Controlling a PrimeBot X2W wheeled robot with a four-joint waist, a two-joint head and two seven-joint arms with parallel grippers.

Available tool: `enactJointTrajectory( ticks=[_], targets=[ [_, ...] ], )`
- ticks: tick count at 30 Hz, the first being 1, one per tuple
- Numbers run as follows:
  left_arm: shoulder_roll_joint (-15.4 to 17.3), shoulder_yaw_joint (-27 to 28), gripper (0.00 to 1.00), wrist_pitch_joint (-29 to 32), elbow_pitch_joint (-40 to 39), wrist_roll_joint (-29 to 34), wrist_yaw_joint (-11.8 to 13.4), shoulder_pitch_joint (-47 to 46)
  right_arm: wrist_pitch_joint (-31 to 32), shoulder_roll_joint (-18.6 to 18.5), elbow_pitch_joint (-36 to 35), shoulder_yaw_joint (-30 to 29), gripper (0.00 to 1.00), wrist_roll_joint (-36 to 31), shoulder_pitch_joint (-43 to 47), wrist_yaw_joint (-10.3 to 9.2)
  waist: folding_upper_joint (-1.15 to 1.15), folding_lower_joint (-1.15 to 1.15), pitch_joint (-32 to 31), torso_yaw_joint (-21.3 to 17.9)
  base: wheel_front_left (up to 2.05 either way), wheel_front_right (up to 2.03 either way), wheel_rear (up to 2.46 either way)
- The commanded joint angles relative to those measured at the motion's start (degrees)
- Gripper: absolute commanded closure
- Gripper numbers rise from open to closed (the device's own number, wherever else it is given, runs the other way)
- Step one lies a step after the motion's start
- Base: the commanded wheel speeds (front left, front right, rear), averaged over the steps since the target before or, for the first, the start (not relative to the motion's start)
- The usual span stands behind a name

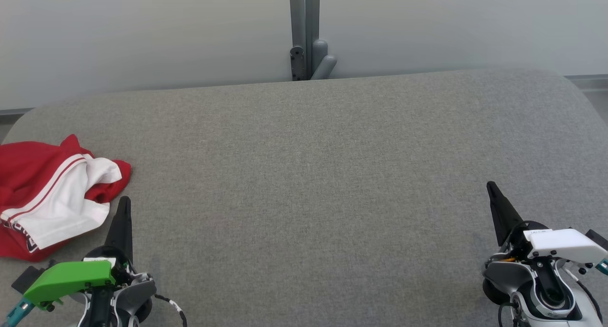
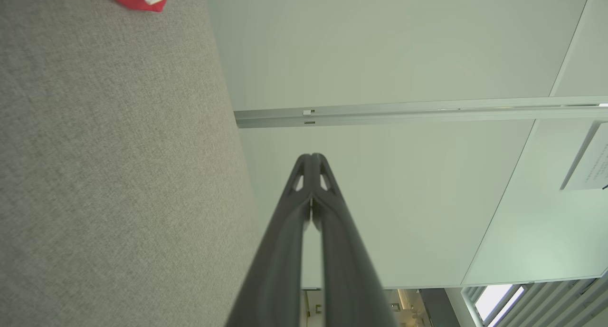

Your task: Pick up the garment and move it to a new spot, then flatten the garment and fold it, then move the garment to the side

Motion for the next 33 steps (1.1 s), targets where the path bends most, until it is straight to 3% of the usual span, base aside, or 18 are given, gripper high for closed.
enactJointTrajectory(
  ticks=[1,33],
  targets=[
    [0.36,0.04,1.00,0.29,-0.10,-0.14,-0.35,0.71,0.12,-0.26,-0.21,-0.14,1.00,0.27,0.52,0.02,0.35,0.00,0.00,0.00,0.00,0.00,0.00],
    [0.36,0.04,1.00,0.29,-0.10,-0.14,-0.35,0.71,0.12,-0.26,-0.21,-0.14,1.00,0.28,0.53,0.02,0.35,0.00,0.00,0.00,0.00,0.00,0.00]
  ],
)
